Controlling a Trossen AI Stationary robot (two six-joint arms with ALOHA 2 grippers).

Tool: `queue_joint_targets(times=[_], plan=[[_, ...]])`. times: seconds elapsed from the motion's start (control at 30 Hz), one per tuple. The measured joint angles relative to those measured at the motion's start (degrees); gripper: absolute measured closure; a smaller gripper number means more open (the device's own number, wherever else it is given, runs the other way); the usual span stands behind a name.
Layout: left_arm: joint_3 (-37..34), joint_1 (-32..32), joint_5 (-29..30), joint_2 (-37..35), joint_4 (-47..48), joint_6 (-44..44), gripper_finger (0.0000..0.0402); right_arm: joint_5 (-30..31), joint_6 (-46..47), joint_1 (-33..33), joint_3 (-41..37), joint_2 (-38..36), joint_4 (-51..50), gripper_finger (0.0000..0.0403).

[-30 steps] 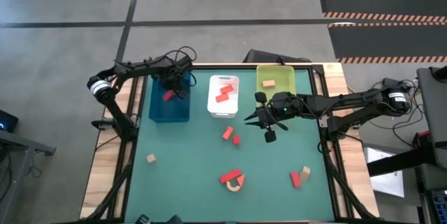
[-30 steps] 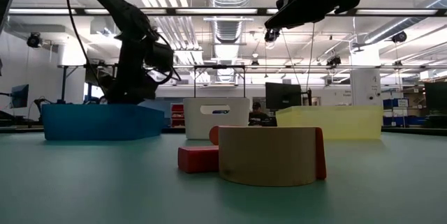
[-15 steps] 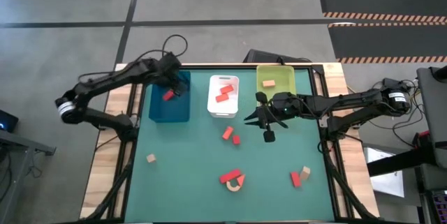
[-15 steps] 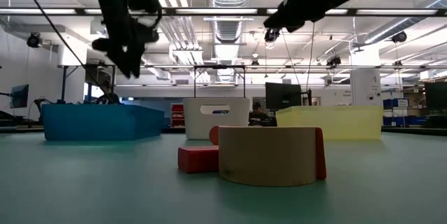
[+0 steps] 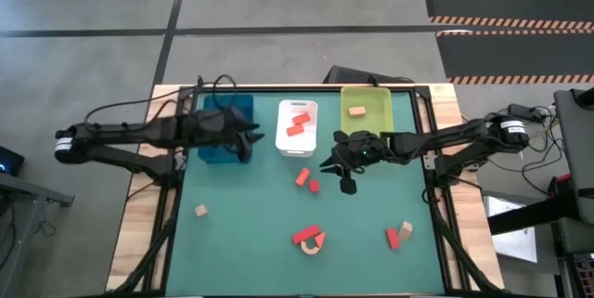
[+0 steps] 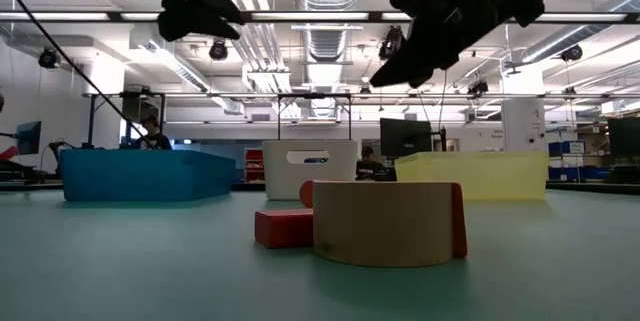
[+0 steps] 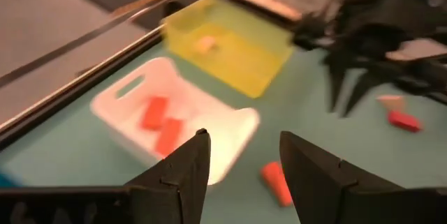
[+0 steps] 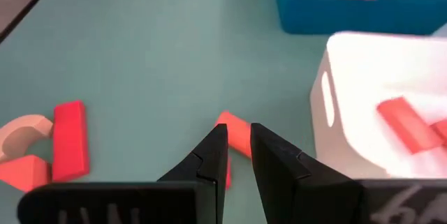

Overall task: Sort & place blocks by color
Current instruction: Put the top left red block into the blue bin

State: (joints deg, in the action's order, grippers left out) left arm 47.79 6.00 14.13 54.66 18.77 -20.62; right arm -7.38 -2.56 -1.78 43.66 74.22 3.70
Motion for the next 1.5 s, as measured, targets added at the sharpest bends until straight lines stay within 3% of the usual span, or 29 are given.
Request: queue_joint_targets(times=[0.37, 0.67, 0.87, 1.1, 1.5], plan=[[-10.91, -7.87, 0.0, -1.23, -17.82, -0.02, 0.0246, 2.54, 6.58, 3.24, 0.0, 0.92, -0.46, 0.0349], [-13.31, -8.05, 0.04, -0.62, -20.2, -0.02, 0.0246, 10.45, 8.74, 8.68, 2.49, 0.56, -1.31, 0.0349], [-13.78, -8.02, 0.04, -0.71, -20.17, 0.0, 0.0246, 16.47, 9.54, 11.3, 7.0, 1.06, -7.88, 0.0349], [-14.13, -8.0, 0.04, -0.88, -20.07, 0.0, 0.0246, 19.44, 11.63, 12.72, 11.42, 2.76, -14.89, 0.0349], [-14.47, -8.0, 0.04, -0.91, -19.93, -0.04, 0.0246, 19.42, 15.33, 15.21, 21.14, 9.13, -36.51, 0.0349]])
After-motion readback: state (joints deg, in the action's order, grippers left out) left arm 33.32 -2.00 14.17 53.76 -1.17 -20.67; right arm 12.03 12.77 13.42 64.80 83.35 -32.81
